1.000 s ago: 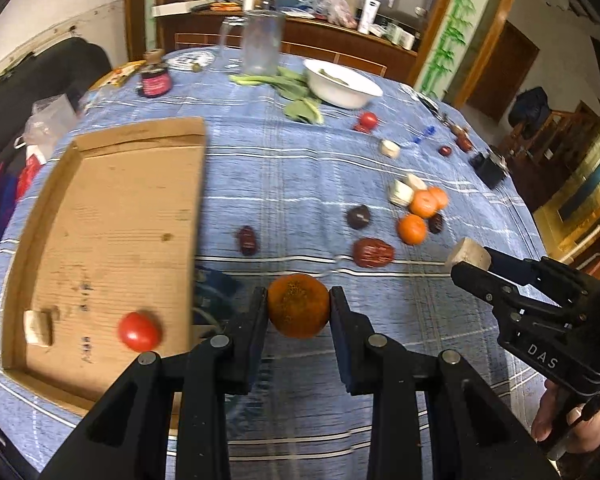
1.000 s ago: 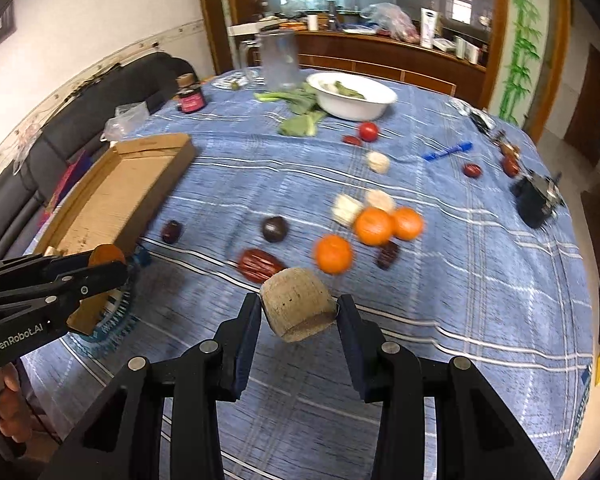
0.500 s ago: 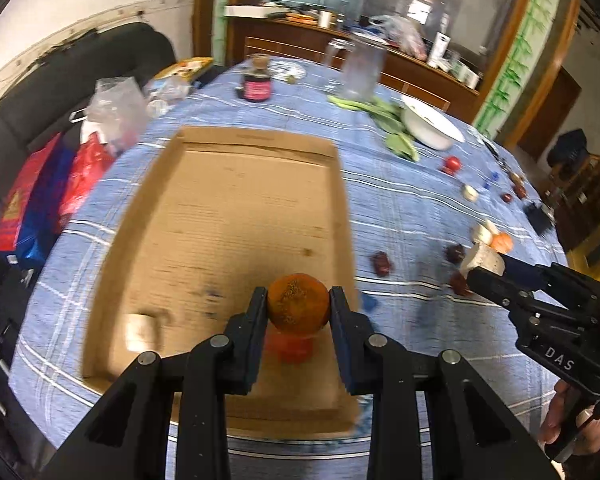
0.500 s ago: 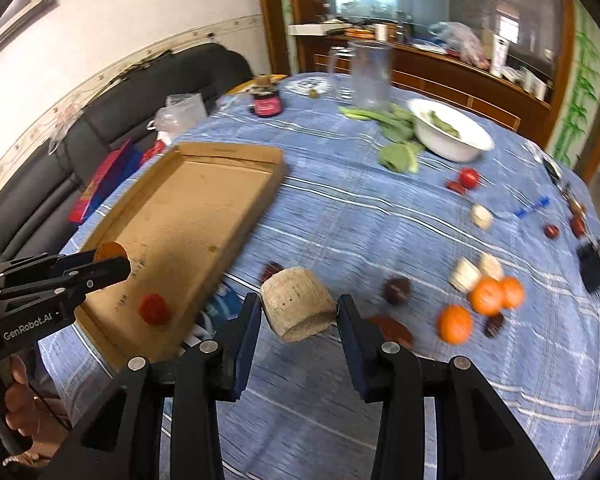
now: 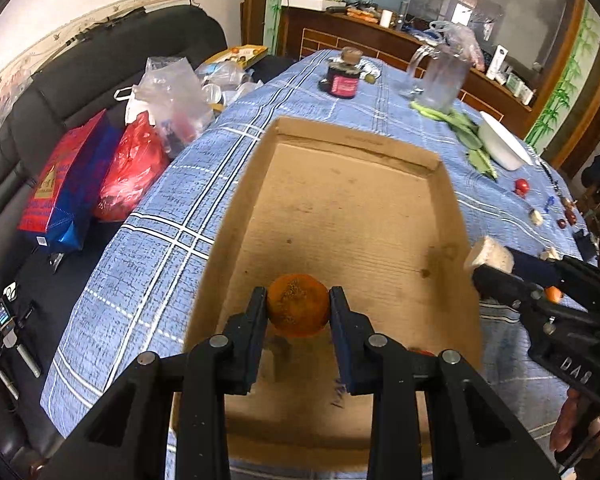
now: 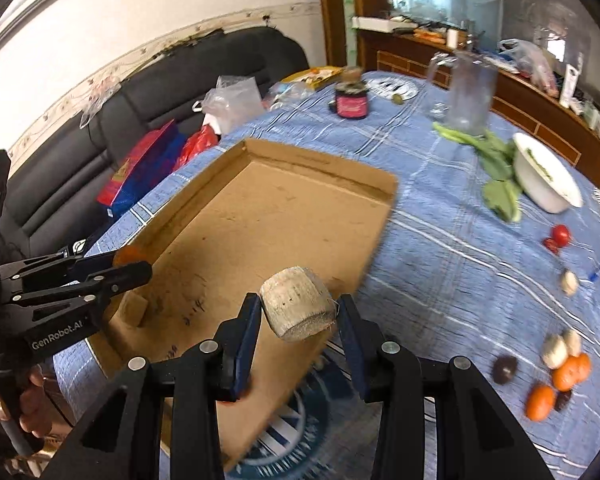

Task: Organize fruits
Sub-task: 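Carry the yam chunk and tangerine to the tray and open both grippers, then withdraw both tools from the tray toward the fruit pile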

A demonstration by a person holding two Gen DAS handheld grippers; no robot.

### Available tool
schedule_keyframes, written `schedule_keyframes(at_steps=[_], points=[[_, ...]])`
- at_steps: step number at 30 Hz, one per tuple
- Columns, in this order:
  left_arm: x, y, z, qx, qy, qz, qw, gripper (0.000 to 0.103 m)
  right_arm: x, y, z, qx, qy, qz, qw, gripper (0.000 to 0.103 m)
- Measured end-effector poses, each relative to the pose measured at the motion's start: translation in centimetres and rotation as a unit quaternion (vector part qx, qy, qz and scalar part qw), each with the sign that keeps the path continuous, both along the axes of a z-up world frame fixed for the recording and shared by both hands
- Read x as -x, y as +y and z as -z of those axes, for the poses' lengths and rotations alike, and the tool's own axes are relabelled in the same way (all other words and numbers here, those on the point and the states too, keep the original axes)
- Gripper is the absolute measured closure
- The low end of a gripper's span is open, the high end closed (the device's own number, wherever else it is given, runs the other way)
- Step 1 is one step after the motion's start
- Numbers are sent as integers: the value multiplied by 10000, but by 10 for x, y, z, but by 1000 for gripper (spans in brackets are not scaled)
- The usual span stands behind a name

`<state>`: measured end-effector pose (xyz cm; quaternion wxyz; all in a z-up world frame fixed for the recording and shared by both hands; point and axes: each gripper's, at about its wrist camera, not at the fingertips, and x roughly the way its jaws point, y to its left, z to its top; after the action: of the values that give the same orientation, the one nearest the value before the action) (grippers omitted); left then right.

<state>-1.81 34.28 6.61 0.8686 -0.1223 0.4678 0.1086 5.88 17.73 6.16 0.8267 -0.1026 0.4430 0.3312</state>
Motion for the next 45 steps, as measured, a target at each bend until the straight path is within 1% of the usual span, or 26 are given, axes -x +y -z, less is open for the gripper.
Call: schedule_keyframes(at_steps=[6, 11, 17, 28, 29, 30, 32, 37, 39, 41, 45], points=[[-15, 12, 19, 79, 167, -1, 9998, 74, -6, 28, 24, 75, 252, -180, 9995, 60], [-21, 16, 27, 119, 239, -15, 9996, 74, -8, 40, 36, 182, 318, -280, 9989, 60], [-24, 19, 35, 167, 325, -43, 9993, 74, -12, 43, 45, 263, 418, -306, 9983, 60], [-25, 16, 42, 155, 439, -43, 9989, 73, -10, 43, 47, 282, 442, -299, 9982, 59], [-24, 16, 41, 138, 441, -55, 9989, 72, -9, 43, 46, 304, 428, -294, 9982, 59], [-23, 17, 40, 104, 443, -68, 9989, 67, -9, 42, 45, 315, 413, -289, 9982, 59], [-21, 17, 37, 45, 428, -96, 9990, 60, -7, 40, 44, 320, 387, -282, 9983, 59], [-13, 17, 29, -59, 348, -155, 9993, 59, -2, 32, 38, 318, 339, -236, 9986, 59], [-11, 17, 27, -108, 340, -185, 9992, 54, 1, 28, 33, 304, 300, -223, 9988, 59], [-7, 15, 25, -193, 331, -228, 9990, 51, 4, 26, 30, 301, 284, -221, 9989, 59], [2, 8, 18, -328, 290, -240, 9988, 49, 13, 18, 22, 271, 218, -226, 9991, 58]])
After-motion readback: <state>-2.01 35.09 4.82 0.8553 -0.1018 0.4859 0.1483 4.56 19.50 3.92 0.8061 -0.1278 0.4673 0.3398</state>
